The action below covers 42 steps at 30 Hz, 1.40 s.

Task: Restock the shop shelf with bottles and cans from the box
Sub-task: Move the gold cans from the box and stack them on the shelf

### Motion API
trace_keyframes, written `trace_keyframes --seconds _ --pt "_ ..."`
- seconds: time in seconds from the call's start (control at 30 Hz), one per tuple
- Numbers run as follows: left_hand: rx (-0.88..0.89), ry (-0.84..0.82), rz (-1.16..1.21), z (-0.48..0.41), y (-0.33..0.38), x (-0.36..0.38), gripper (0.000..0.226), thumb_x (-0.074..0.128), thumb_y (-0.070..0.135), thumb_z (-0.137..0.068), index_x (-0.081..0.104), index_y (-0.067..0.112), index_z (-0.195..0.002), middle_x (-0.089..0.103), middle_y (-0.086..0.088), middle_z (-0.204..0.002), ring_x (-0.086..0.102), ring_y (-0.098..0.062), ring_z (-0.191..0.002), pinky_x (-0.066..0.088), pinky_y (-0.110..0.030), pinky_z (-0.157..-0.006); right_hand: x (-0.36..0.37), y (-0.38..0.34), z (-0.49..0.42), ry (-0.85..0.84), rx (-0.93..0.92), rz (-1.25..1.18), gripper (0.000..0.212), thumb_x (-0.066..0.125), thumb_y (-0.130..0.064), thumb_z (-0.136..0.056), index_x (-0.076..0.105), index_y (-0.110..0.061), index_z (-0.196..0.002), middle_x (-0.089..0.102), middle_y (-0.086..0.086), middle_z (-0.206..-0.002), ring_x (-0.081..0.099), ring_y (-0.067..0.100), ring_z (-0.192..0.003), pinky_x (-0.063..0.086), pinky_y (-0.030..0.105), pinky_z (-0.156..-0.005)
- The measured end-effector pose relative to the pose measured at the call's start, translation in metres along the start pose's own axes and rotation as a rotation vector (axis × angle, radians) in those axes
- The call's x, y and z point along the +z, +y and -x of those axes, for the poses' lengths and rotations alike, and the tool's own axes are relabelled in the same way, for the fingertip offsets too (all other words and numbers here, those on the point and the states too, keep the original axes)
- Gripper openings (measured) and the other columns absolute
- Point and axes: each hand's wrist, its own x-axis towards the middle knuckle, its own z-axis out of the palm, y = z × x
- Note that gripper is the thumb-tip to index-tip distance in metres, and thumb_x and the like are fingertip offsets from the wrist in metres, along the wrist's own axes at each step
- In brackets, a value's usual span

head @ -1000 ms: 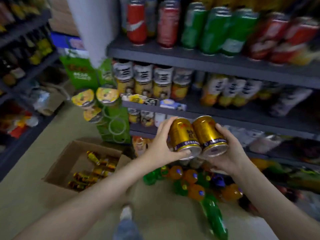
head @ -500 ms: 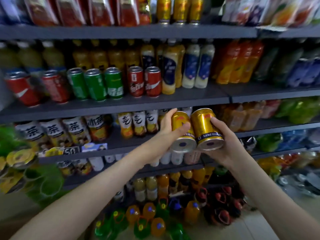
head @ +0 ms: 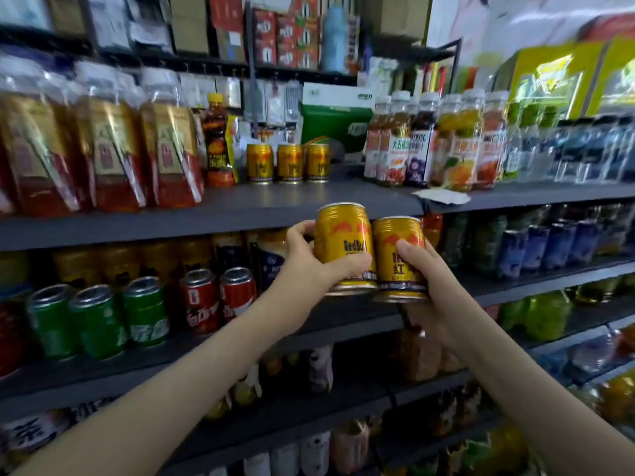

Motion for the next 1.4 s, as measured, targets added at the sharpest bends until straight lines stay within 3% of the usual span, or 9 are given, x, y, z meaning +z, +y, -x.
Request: trace_keyframes --seconds 0.27,0.5,0.6,0.73,0.87,0.97,1.07,1.27,1.4 --pt "0.193 0.02 -0.098 -0.064 0.054 0.002 0.086 0.085 0.023 -0.048 0.044 0.025 -0.124 0.064 0.004 -0.11 0.067 -0.007 -0.093 0.053 -0.024 -0.076 -0.022 -0.075 -0.096 -0.248 -0.284 0.155 0.059 0.07 -0.028 -0.081 0.044 -0.035 -0.134 0.069 0.0 -0.113 0.067 0.024 -0.102 0.057 0.039 -0.08" --pt "0.238 0.243 -0.161 -0.119 0.059 0.018 0.093 0.085 0.015 -0.055 0.04 0.019 -0.136 0.062 -0.001 -0.115 0.064 -0.014 -0.098 0.052 -0.029 -0.084 -0.056 -0.095 -0.192 -0.373 -0.355 0.365 0.077 0.085 -0.039 -0.065 0.044 -0.045 -0.13 0.058 0.003 -0.125 0.065 0.024 -0.105 0.054 0.05 -0.09" --pt "0.222 0.368 -0.173 -0.134 0.055 0.018 0.096 0.08 0.02 -0.05 0.037 0.02 -0.137 0.058 -0.005 -0.121 0.061 -0.018 -0.102 0.05 -0.036 -0.091 -0.061 -0.091 -0.226 -0.426 -0.367 0.467 0.083 0.087 -0.052 -0.055 0.044 -0.054 -0.125 0.054 0.004 -0.131 0.056 0.027 -0.12 0.049 0.05 -0.097" --pt "0.202 0.491 -0.266 -0.141 0.057 0.002 0.091 0.082 0.02 -0.057 0.034 0.03 -0.133 0.055 0.002 -0.12 0.058 -0.014 -0.104 0.047 -0.03 -0.088 -0.055 -0.087 -0.254 -0.496 -0.364 0.574 0.076 0.08 -0.028 -0.075 0.035 -0.038 -0.135 0.055 0.002 -0.124 0.063 0.017 -0.104 0.054 0.033 -0.085" --pt "0.213 0.546 -0.324 -0.145 0.066 -0.025 0.085 0.084 0.018 -0.061 0.034 0.035 -0.128 0.054 0.005 -0.118 0.056 -0.01 -0.103 0.044 -0.02 -0.078 -0.046 -0.08 -0.274 -0.492 -0.387 0.688 0.066 0.077 -0.021 -0.079 0.033 -0.029 -0.128 0.056 0.003 -0.116 0.065 0.017 -0.094 0.056 0.028 -0.076" --pt "0.176 0.58 -0.369 -0.148 0.07 -0.048 0.107 0.093 0.029 -0.045 0.035 0.035 -0.135 0.051 -0.004 -0.13 0.052 -0.022 -0.118 0.042 -0.041 -0.102 -0.038 -0.071 -0.289 -0.446 -0.358 0.743 0.061 0.076 -0.023 -0.08 0.03 -0.025 -0.121 0.056 0.002 -0.109 0.063 0.012 -0.088 0.051 0.019 -0.064" --pt "0.136 0.602 -0.427 -0.149 0.074 -0.068 0.123 0.094 0.036 -0.035 0.031 0.038 -0.141 0.046 -0.006 -0.139 0.046 -0.027 -0.126 0.036 -0.052 -0.107 -0.028 -0.066 -0.302 -0.393 -0.335 0.805 0.063 0.075 -0.025 -0.081 0.026 -0.022 -0.121 0.055 -0.001 -0.103 0.059 0.007 -0.084 0.046 0.015 -0.059" --pt "0.095 0.544 -0.418 -0.159 0.072 -0.1 0.106 0.087 0.009 -0.057 0.028 0.028 -0.144 0.053 -0.002 -0.124 0.054 -0.023 -0.116 0.043 -0.042 -0.103 -0.021 -0.062 -0.335 -0.26 -0.22 0.883 0.084 0.078 -0.022 -0.078 0.02 -0.017 -0.138 0.047 0.004 -0.115 0.054 0.019 -0.097 0.048 0.022 -0.065" --pt "0.07 0.503 -0.422 -0.171 0.067 -0.106 0.097 0.085 0.001 -0.06 0.034 0.022 -0.139 0.055 -0.001 -0.121 0.055 -0.021 -0.112 0.046 -0.037 -0.096 -0.023 -0.059 -0.348 -0.216 -0.185 0.918 0.082 0.078 -0.022 -0.079 0.021 -0.014 -0.138 0.048 0.006 -0.114 0.054 0.021 -0.099 0.05 0.025 -0.069"
